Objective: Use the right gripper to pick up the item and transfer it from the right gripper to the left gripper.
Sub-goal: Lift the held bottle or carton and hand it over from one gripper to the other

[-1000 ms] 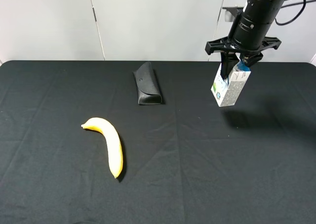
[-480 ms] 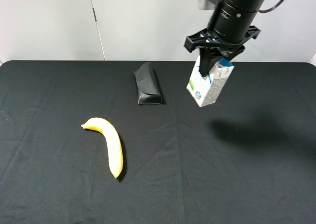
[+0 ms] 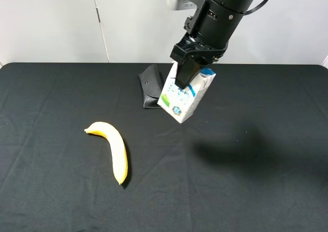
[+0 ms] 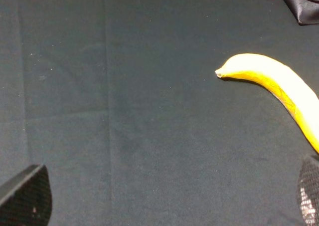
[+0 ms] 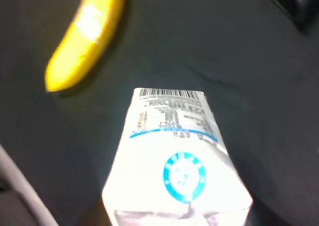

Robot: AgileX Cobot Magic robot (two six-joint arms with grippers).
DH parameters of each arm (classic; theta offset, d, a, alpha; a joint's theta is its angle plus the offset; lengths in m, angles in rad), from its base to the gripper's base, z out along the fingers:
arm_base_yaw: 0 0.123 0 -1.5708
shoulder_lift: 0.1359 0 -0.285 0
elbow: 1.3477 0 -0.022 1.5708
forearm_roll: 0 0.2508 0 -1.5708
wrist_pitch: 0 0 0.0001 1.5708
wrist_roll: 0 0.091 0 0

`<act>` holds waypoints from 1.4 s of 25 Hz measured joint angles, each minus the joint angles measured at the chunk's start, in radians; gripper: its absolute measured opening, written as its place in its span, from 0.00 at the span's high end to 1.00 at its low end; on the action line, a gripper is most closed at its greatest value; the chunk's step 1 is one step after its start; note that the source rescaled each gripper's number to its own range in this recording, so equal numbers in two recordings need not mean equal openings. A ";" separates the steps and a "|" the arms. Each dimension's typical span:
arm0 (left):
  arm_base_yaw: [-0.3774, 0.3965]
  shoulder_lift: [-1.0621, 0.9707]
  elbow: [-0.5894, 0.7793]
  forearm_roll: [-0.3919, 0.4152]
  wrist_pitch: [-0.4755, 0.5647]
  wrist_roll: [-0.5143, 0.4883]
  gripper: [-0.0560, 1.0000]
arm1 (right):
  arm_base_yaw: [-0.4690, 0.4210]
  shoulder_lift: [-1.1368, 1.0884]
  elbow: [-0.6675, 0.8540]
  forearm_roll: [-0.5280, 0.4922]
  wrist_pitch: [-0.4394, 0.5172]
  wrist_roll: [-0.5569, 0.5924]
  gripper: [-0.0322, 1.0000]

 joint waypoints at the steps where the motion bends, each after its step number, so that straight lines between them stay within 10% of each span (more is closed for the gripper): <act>1: 0.000 0.000 0.000 0.000 0.000 0.000 0.03 | 0.000 0.000 0.000 0.018 0.001 -0.026 0.90; 20: 0.000 0.072 -0.086 -0.080 0.015 0.013 0.03 | 0.000 0.000 0.000 0.136 -0.008 -0.540 0.90; 35: -0.066 0.580 -0.256 -0.082 0.074 0.249 0.03 | 0.000 -0.079 0.000 0.163 -0.057 -0.630 0.90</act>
